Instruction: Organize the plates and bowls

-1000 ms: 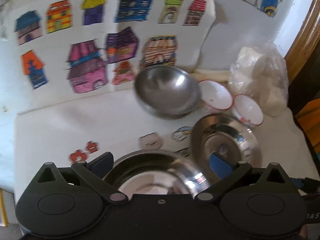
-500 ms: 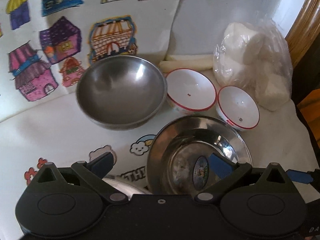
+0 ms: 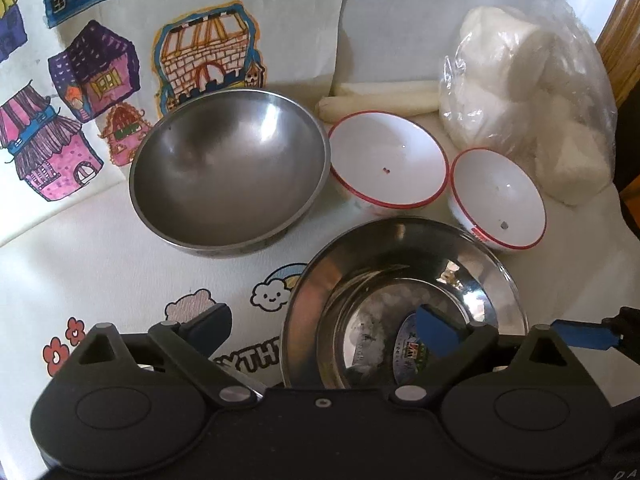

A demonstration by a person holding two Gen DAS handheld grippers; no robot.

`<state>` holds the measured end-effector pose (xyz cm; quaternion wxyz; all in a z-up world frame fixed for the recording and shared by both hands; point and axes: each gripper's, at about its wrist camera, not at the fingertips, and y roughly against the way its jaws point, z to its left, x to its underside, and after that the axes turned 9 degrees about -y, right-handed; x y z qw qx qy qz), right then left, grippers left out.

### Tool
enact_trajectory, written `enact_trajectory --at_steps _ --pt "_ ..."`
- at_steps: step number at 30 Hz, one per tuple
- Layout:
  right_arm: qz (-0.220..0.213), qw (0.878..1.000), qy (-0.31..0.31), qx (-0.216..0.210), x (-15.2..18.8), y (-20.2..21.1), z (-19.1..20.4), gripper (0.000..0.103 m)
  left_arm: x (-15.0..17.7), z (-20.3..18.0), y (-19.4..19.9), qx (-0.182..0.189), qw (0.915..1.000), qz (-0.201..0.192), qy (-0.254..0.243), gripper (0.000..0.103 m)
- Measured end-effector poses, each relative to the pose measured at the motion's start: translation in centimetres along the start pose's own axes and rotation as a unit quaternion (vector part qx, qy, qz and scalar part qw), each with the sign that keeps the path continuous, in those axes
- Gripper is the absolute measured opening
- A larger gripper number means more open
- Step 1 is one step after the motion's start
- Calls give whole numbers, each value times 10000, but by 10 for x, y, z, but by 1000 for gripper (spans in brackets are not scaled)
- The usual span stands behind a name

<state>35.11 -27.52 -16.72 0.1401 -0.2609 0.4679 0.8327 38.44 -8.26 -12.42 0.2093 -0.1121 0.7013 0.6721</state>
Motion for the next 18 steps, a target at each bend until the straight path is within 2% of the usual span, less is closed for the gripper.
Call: enact_trajectory --at_steps 3,5,9,11,13,14,18 --pt "61 9999 71 -70 -2 -3 3 73 0 -1 -2 -17 10000 34 15 90" --pt "119 9999 77 -91 -4 -6 3 63 -1 -3 -4 25 10000 70 28 83" --pt "183 9998 15 -105 -5 -9 1 48 -1 -5 -6 145 9998 133 55 64" --pt "227 9996 -49 -139 -4 -11 -1 37 -1 -6 -8 55 9998 199 64 57" --pt "235 9996 -76 -169 -4 -11 -1 33 0 -4 -9 12 9996 257 124 46" --pt "255 9995 -92 -189 -4 -12 -1 29 0 -3 -8 -4 9996 241 147 45" --pt "263 9991 -255 -202 -4 -11 -5 27 1 1 -6 0 9995 240 216 36"
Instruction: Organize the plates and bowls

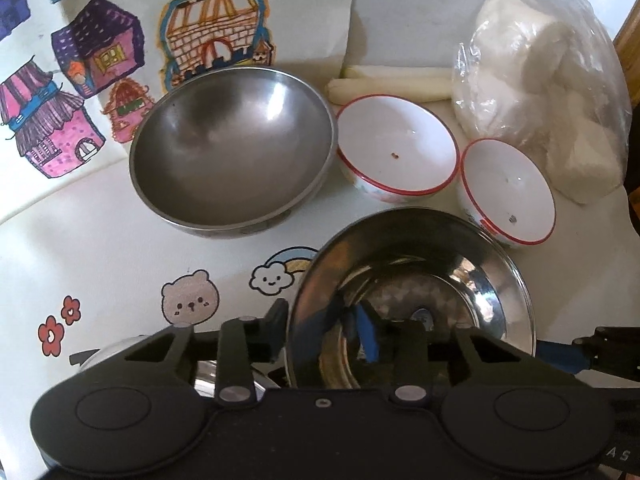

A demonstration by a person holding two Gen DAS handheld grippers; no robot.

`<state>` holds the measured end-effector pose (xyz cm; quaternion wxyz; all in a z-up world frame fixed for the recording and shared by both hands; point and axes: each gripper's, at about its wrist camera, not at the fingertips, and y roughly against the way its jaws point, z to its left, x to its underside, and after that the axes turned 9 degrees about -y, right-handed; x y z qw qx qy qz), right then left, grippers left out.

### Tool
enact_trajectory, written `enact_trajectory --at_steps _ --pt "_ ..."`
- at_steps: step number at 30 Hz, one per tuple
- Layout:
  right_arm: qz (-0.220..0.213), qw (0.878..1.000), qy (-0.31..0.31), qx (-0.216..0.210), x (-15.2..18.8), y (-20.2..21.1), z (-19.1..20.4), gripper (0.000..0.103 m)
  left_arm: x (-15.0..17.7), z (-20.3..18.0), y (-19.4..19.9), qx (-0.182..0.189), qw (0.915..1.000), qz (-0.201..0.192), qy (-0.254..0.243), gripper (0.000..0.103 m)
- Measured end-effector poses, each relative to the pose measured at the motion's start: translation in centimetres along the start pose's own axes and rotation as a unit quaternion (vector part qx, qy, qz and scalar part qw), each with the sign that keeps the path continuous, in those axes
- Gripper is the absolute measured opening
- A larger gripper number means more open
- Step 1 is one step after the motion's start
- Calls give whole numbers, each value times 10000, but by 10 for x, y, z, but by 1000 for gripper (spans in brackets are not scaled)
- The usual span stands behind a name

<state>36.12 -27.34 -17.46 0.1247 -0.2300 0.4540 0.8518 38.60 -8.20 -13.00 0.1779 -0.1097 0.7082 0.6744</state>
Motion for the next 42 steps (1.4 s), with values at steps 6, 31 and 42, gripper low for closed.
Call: enact_trajectory --at_steps 6,31,42 --pt "-57 9995 -296 34 8 12 -9 22 5 -2 7 173 9998 93 31 30" --pt "-561 9876 -1378 495 42 67 -25 16 22 -39 43 795 9958 -213 -409 28" --pt "-679 9906 -1122 401 45 66 21 16 38 0 73 682 9961 -495 -242 28"
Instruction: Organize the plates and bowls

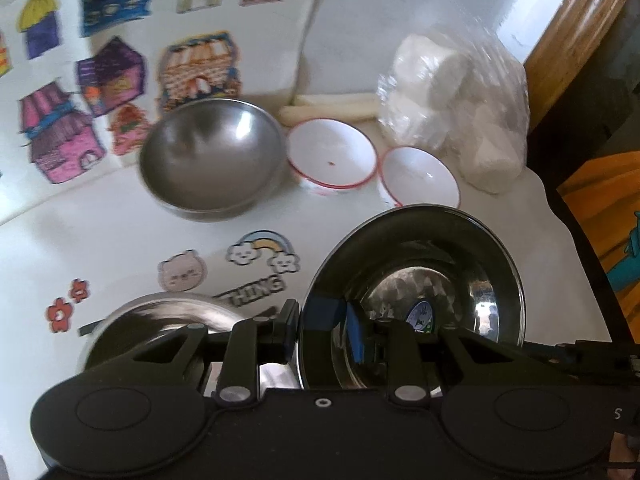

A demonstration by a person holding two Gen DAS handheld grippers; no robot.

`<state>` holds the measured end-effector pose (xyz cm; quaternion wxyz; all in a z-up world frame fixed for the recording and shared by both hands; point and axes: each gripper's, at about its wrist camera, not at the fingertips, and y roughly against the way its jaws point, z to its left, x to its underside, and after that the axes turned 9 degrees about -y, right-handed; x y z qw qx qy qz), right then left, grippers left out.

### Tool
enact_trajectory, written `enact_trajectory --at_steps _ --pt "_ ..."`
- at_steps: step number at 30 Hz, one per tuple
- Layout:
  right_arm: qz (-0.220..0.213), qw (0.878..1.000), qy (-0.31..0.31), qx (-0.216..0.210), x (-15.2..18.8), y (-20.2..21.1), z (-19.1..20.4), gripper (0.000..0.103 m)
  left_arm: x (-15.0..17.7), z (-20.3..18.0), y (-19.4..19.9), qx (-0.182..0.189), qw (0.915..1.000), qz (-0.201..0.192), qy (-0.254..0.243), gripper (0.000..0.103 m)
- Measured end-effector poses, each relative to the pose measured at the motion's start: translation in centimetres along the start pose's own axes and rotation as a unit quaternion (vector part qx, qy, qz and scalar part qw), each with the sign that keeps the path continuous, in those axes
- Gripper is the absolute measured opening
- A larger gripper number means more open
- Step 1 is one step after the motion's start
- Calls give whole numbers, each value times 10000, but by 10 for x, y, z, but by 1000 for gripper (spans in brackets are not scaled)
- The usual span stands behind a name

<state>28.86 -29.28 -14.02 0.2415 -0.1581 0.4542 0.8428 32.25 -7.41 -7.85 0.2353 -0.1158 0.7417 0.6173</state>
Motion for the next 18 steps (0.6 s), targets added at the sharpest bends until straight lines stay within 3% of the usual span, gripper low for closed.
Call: enact_trajectory --at_steps 18 --pt "381 9961 710 -368 21 -23 77 16 47 67 48 -482 9965 -143 664 28"
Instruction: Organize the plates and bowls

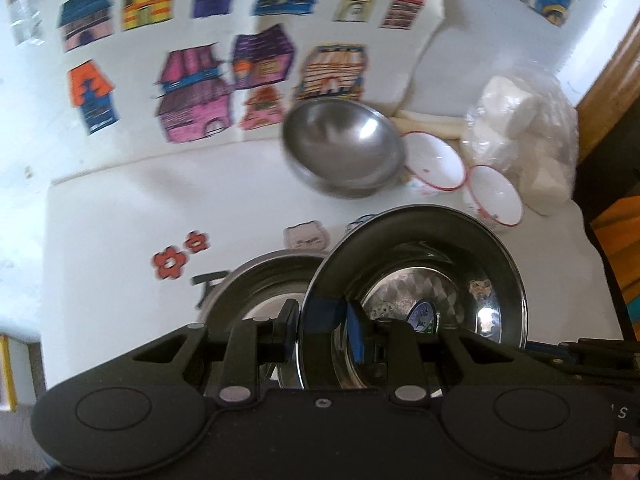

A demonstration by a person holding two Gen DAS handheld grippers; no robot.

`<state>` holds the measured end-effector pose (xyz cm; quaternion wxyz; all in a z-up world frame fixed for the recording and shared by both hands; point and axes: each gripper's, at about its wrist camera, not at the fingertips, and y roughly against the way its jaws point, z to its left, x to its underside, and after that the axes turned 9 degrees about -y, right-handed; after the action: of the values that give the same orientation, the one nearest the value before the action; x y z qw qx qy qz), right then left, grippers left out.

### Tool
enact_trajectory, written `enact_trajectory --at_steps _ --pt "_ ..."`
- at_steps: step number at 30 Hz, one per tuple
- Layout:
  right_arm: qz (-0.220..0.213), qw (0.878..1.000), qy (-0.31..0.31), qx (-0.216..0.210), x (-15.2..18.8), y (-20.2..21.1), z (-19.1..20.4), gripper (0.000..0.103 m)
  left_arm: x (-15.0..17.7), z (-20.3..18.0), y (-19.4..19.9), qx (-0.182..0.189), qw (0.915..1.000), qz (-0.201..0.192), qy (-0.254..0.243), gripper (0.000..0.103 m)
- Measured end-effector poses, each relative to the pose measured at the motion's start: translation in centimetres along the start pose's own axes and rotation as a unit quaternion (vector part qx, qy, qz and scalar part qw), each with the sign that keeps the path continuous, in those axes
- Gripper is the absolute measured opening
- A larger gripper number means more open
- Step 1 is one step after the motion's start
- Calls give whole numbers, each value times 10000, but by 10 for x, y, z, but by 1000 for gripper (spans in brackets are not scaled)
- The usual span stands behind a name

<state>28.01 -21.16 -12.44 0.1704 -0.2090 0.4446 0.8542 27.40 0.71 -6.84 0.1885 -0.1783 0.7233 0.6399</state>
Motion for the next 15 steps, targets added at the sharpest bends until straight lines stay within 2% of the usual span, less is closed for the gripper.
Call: enact_trajectory --at_steps 15 --pt "526 9982 292 45 0 -55 26 17 21 44 -5 -360 9982 254 411 28"
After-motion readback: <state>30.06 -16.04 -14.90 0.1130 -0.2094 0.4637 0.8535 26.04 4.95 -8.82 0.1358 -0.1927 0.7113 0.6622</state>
